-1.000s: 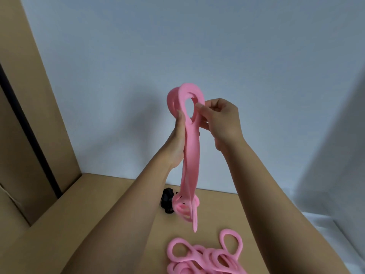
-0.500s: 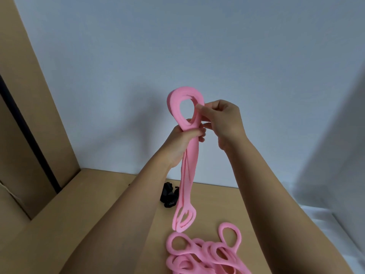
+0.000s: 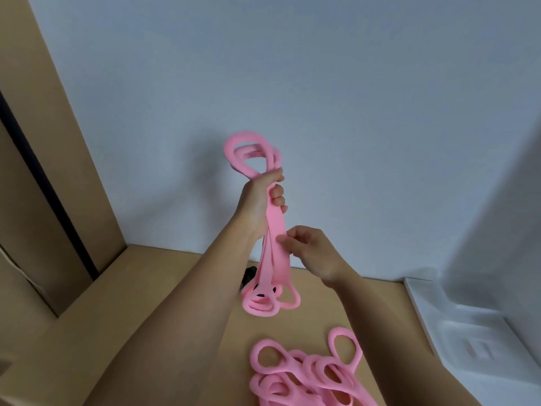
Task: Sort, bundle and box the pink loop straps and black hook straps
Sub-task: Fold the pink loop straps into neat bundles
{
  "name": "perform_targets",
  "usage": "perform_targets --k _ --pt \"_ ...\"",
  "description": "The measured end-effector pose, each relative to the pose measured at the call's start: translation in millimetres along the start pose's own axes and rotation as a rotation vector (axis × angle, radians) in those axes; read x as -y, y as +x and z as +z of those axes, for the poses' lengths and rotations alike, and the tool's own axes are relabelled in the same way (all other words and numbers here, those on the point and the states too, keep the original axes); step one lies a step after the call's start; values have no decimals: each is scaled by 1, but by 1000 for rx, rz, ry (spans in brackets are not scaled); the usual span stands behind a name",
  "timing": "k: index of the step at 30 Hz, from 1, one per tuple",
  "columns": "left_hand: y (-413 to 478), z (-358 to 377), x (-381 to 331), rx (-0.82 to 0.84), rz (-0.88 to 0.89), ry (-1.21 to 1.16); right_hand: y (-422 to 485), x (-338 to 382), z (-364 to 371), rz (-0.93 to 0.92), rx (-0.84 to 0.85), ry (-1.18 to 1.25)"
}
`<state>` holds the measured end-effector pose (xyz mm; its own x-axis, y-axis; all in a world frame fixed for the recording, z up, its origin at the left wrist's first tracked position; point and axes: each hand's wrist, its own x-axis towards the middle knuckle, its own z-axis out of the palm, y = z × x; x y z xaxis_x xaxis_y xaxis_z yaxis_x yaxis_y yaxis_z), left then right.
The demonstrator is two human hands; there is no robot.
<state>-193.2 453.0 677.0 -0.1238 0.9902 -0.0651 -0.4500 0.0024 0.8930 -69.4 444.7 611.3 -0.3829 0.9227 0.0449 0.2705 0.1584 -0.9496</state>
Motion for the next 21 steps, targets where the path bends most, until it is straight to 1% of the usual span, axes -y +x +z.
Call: perform_targets --k 3,6,11,15,19,21 --pt "6 -6 6 -64 1 -37 -1 -7 5 2 4 32" --pt "9 -14 9 -112 23 -72 -4 -9 6 0 39 123" --pt "7 -13 10 -85 51 -29 -8 -13 14 96 150 215" --pt "6 -8 9 -105 101 37 -9 -17 13 131 219 97" --pt "5 -5 9 -101 130 104 -12 -21 18 109 158 -12" --pt "4 -4 8 -95 137 113 -13 -23 21 125 144 -8"
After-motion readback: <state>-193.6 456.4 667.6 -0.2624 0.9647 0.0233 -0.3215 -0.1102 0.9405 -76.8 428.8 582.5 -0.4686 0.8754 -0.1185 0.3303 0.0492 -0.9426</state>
